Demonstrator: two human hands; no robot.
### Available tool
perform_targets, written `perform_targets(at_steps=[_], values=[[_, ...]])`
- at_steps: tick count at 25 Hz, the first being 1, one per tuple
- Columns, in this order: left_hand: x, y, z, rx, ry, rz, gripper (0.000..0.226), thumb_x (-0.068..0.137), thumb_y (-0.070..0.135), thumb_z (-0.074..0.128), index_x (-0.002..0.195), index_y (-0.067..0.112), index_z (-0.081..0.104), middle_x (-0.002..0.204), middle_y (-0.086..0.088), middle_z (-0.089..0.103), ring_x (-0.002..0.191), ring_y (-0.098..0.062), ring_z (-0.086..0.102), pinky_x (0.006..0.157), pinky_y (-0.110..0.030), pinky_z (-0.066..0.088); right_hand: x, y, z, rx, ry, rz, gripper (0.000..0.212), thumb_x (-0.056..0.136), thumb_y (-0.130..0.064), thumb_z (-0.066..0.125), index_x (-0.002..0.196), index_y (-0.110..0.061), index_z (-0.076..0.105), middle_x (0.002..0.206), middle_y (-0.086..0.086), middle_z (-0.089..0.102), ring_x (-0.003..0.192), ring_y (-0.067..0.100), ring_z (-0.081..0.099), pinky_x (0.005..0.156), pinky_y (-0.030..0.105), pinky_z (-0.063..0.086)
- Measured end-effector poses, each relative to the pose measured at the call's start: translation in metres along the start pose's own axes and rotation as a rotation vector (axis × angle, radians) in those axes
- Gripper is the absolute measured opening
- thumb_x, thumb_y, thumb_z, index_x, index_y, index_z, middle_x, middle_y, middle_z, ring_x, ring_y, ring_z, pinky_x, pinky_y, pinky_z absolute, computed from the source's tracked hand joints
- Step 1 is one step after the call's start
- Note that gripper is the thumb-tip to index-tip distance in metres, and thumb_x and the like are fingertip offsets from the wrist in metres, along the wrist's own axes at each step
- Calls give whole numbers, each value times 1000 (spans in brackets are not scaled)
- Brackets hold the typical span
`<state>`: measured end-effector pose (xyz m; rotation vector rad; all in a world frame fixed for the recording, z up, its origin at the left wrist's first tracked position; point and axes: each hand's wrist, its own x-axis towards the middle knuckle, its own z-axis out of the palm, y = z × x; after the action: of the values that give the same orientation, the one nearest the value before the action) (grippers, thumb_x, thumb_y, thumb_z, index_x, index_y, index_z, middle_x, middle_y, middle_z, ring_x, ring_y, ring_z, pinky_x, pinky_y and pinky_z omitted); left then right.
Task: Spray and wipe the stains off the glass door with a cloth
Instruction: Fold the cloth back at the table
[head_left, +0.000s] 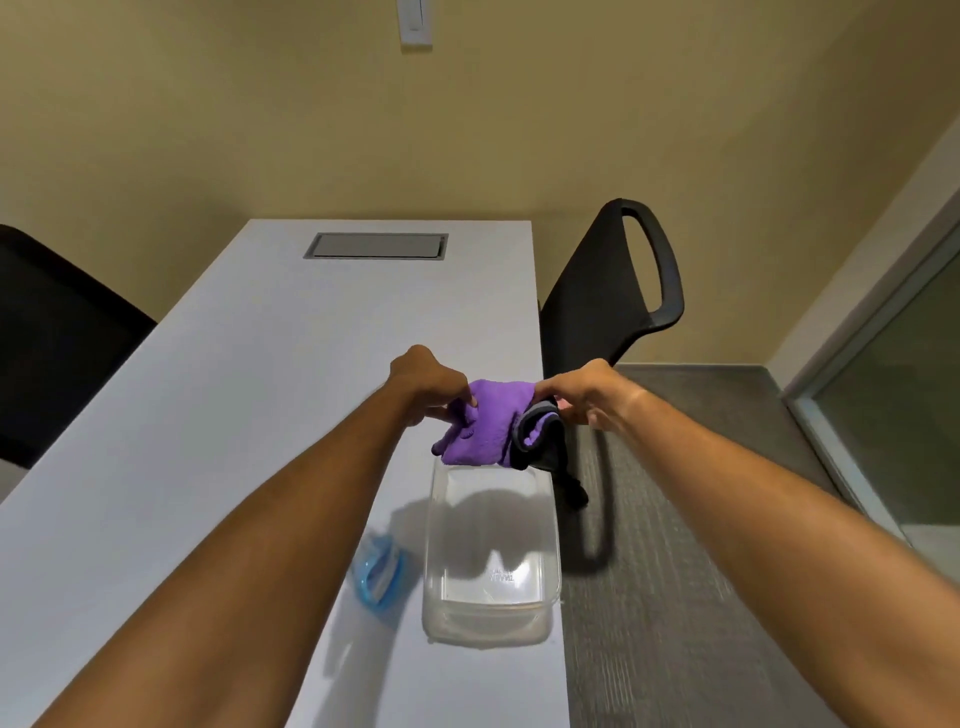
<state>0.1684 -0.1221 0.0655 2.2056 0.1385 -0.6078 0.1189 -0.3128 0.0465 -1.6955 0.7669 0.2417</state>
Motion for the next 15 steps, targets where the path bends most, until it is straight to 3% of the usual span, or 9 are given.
perform_targets(at_steps=[5,9,12,15], values=[[11,-16,14,-74,35,-107,14,68,-3,78,64,0,66,53,-8,69,62,-23,73,82,-36,60,29,29,16,148,-8,109,15,75,10,71,89,7,67,79,15,67,43,15,65,38,20,50],[25,-32,27,-38,74,-135,16,68,-1,80,63,1,65,51,-8,69,62,-23,73,80,-37,61,48,50,27,126,-5,98,24,71,8,76,93,11,67,76,17,70,48,18,69,43,25,54],[38,-47,36,71,110,-81,20,65,10,85,73,-1,70,69,-13,74,68,-25,74,78,-42,61,63,63,33,-186,72,-68,20,68,-5,81,81,7,72,72,13,71,59,20,70,59,36,63],[47,-54,44,204,128,51,21,64,13,85,74,1,72,77,-13,72,78,-27,72,74,-38,61,66,68,31,-597,81,-292,9,75,-15,77,74,-6,77,70,6,71,68,18,68,65,31,60]])
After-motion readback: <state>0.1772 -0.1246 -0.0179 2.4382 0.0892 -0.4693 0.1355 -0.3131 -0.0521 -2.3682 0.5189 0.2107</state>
